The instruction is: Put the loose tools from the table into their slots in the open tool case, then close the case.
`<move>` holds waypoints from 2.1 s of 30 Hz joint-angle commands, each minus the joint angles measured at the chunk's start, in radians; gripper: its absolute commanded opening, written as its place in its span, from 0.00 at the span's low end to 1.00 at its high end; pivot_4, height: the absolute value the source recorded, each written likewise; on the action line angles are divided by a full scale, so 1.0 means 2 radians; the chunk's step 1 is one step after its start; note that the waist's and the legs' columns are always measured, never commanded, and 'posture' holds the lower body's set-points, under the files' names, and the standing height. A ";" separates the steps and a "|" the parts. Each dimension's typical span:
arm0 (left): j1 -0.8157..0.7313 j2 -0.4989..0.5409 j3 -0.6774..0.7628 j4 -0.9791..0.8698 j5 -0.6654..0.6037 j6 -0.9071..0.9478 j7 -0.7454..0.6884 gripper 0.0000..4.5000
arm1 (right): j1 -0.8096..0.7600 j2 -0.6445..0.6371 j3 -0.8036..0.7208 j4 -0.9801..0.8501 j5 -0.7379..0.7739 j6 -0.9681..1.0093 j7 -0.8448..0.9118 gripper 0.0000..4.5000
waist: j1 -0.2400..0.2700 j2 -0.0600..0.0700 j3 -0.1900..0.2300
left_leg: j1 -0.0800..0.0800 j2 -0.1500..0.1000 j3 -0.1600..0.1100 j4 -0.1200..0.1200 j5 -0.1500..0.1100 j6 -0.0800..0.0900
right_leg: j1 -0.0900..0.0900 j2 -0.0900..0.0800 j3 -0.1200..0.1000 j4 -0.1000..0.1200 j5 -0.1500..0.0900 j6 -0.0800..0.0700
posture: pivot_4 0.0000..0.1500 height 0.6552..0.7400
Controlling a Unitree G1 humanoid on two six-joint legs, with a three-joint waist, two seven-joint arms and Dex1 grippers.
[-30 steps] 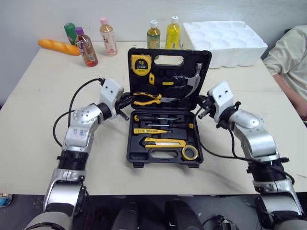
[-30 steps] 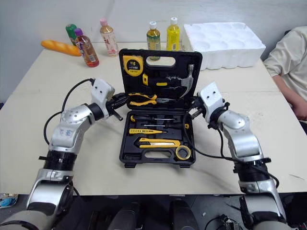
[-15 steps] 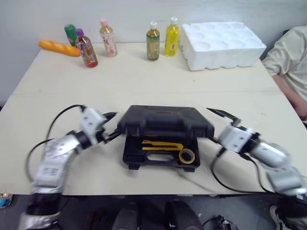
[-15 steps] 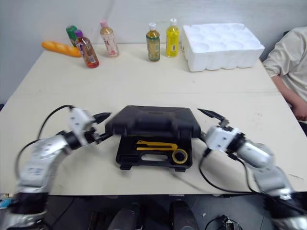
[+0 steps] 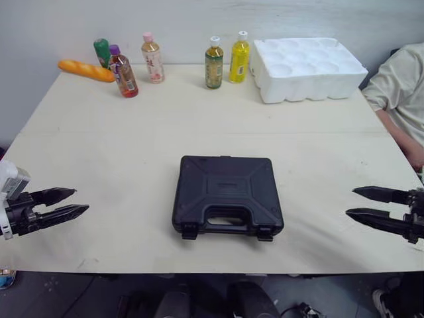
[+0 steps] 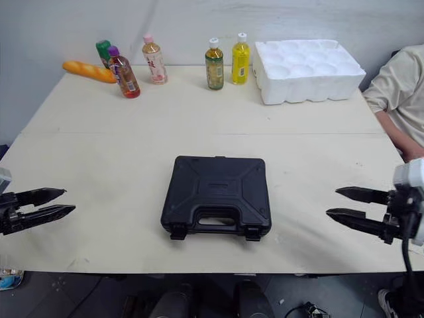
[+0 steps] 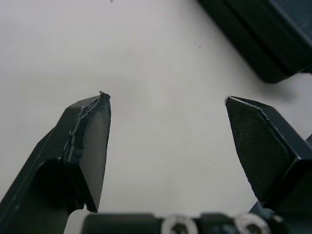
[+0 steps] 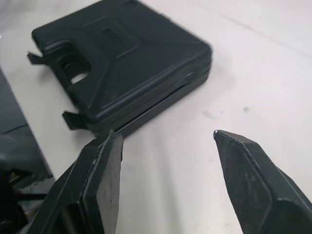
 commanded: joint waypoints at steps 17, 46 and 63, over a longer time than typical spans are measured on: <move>-0.275 -0.095 -0.221 0.041 0.094 -0.086 0.050 0.39 | -0.007 0.063 0.101 -0.133 -0.043 0.013 0.002 0.40 | 0.011 0.000 0.000 | -0.001 0.000 0.000 0.002 0.000 0.000 | -0.001 0.000 0.000 0.002 0.000 0.001 | 1.00 1.00; -0.587 -0.328 -0.398 0.509 0.316 -0.350 -0.017 0.01 | -0.184 0.095 0.360 -0.042 -0.222 -0.040 -0.027 0.00 | 0.011 -0.006 0.003 | -0.009 0.000 0.001 0.011 0.003 -0.004 | -0.008 0.002 0.000 0.008 0.001 0.003 | 1.00 1.00; -0.344 -0.255 -0.351 0.064 0.184 -0.105 -0.073 0.01 | -0.254 0.099 0.379 0.040 -0.319 -0.040 -0.070 0.00 | 0.015 -0.005 0.003 | -0.008 0.000 0.000 0.010 0.003 -0.005 | -0.007 0.001 0.001 0.008 0.001 0.002 | 1.00 1.00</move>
